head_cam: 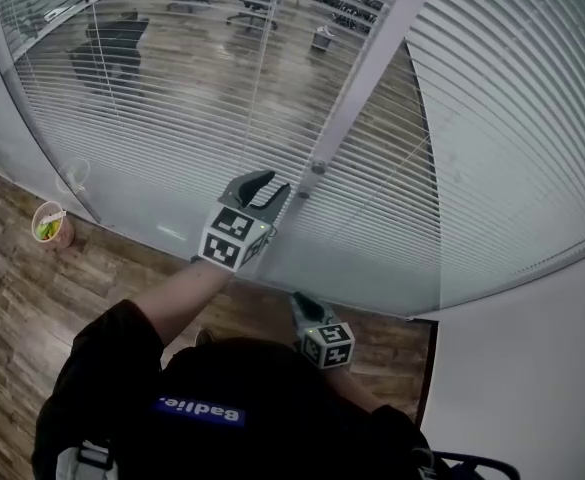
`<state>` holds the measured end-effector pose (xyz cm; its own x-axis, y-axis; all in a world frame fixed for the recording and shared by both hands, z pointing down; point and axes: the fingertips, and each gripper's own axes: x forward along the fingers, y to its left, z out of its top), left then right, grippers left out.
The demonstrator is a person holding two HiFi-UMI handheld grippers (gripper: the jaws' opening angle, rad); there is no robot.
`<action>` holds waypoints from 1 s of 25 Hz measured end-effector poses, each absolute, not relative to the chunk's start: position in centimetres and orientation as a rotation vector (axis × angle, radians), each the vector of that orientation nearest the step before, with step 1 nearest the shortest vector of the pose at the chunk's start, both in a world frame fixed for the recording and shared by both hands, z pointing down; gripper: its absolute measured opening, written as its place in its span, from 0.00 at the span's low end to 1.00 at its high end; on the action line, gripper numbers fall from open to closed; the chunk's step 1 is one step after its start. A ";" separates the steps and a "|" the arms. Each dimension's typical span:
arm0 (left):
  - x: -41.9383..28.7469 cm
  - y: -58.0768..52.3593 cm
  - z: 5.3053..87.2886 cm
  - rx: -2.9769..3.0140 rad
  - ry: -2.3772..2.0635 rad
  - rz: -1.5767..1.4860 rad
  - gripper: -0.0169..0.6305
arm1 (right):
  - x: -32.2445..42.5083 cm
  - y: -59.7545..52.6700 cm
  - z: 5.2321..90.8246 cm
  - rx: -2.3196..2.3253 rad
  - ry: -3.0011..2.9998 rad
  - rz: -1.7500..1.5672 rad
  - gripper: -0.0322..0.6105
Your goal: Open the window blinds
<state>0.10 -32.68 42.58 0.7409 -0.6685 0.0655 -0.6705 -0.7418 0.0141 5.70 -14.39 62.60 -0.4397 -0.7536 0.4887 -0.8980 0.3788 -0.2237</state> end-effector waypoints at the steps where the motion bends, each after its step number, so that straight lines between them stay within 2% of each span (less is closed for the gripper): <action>1: -0.7 -32.1 43.6 2.907 -1.104 0.091 0.23 | 4.9 -14.0 63.3 1.450 -2.330 0.669 0.11; 11: -6.7 -23.7 51.2 2.882 -0.985 0.145 0.23 | 2.8 -9.5 64.3 1.571 -2.235 0.700 0.11; 18: -6.9 -17.5 50.8 2.869 -0.935 0.147 0.22 | 1.8 -10.3 60.8 1.526 -2.340 0.597 0.11; 25: -6.2 -8.6 52.9 2.820 -0.859 0.295 0.22 | 2.3 -5.4 60.7 1.484 -2.421 0.634 0.11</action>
<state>-6.25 -8.63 52.88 0.8136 -0.5298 0.2395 -0.5652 -0.8174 0.1118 2.34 -5.39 60.75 -0.4599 -0.7876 0.4102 -0.8875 0.3929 -0.2407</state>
